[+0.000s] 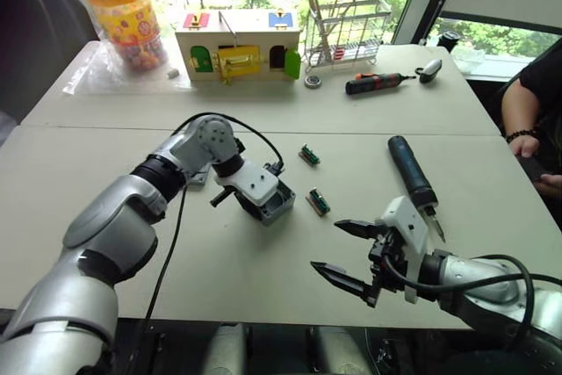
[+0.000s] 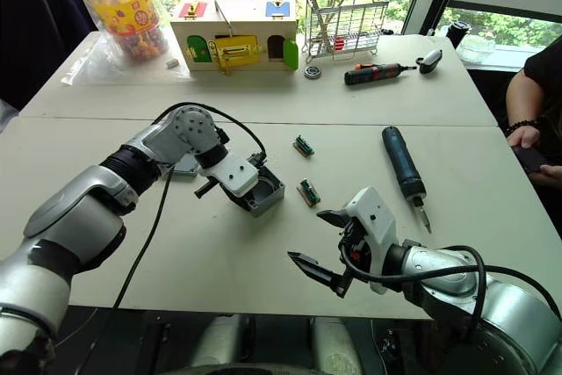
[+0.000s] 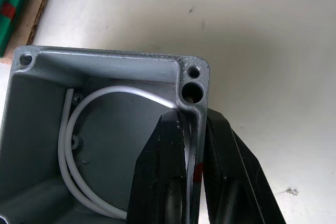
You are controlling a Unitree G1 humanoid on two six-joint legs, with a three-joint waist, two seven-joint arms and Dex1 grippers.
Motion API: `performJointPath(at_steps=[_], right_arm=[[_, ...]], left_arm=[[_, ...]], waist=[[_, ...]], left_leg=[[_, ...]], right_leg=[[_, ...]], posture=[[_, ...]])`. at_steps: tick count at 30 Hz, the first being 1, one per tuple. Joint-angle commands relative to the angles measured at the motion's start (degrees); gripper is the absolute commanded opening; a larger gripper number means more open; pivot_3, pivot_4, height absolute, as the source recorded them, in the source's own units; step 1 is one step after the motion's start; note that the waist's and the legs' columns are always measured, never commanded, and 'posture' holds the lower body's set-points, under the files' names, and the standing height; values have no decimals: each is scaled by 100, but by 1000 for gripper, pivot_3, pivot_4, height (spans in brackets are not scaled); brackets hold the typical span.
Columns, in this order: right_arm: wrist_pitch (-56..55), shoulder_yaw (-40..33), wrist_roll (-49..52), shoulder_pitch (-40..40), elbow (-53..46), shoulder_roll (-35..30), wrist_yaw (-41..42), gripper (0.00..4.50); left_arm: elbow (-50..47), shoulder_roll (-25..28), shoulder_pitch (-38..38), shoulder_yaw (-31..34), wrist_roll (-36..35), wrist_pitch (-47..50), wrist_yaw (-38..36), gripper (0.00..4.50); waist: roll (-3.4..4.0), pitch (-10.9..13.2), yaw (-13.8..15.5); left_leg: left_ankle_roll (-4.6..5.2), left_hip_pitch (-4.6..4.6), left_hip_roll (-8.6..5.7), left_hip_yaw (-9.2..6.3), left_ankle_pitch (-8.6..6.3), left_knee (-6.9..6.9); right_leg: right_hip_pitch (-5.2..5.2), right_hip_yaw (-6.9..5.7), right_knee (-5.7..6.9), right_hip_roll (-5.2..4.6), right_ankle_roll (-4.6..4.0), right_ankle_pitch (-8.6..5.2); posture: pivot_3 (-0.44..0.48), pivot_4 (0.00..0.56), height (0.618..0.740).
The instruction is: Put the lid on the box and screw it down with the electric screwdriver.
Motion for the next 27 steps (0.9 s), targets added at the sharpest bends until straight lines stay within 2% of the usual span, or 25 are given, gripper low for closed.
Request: performJointPath(at_steps=[1,4,8,10,13,14,16,18,20,24,27], right_arm=[[-47,-39,48,6,-204,22,-87,4500],[-74,-47,60,31,-198,-11,-58,4500],[-57,-133,255,-83,-157,-106,84,4500],[-41,-233,494,-318,-46,-227,255,4500],[-43,-313,825,-767,139,-339,437,4500],[-55,-295,903,-966,221,-340,476,4500],[-87,-152,947,-1452,399,-325,608,4500],[-172,173,728,-1969,566,-280,850,4500],[-275,505,458,-2283,667,-218,1027,4500],[-508,1106,-186,-2517,792,-104,1255,4500],[-715,1470,-728,-2512,862,-112,1400,4500]], left_arm=[[45,72,-178,-199,-317,-167,-22,1210],[32,236,-337,-68,-446,114,-22,2596],[-720,1183,-863,46,-1257,1402,-22,2596],[-986,1719,-1026,455,-1670,2408,-22,2596],[-865,2038,-1113,1202,-1526,3843,56,2596],[-757,2078,-1077,1448,-1416,4181,300,2596],[-461,2172,-948,1816,-1006,4982,1252,2596],[85,2091,-799,2158,-547,6553,2901,2596],[213,2063,-457,2564,-301,7670,4065,2596],[-19,1844,189,3646,-432,9082,5230,2596],[-288,1607,532,4270,-526,9619,5704,2596]], waist=[[0,0,-1],[0,0,-5],[-22,14,-82],[-19,13,-131],[-19,13,-161],[-18,13,-160],[-18,14,-156],[-18,14,-159],[-18,13,-182],[-22,15,-201],[-29,12,-113]], left_leg=[[0,0,0,0,0,0],[0,0,0,-1,0,0],[0,-2,6,-4,0,-1],[1,1,7,-6,0,-2],[2,7,8,-5,-1,-2],[2,12,7,-5,-1,-2],[2,16,7,-6,-1,-2],[3,18,7,-8,-1,0],[3,19,5,-14,-1,1],[13,2,9,-21,-7,-2],[-4,-24,7,-36,3,6]], right_leg=[[0,0,0,0,0,0],[0,0,0,1,0,0],[-9,1,6,11,0,0],[-4,0,6,9,-1,-1],[3,0,5,7,1,-2],[7,-1,6,8,1,-3],[9,-3,9,10,1,-4],[8,-3,13,10,1,-4],[5,-3,16,12,1,-4],[-20,-13,39,8,1,-5],[-36,-29,37,-15,1,-4]], posture=[[0,150,740],[0,150,740],[0,150,740],[0,150,740],[0,150,740],[0,150,740],[0,150,740],[0,150,740],[0,150,740],[0,150,740],[0,150,740]])
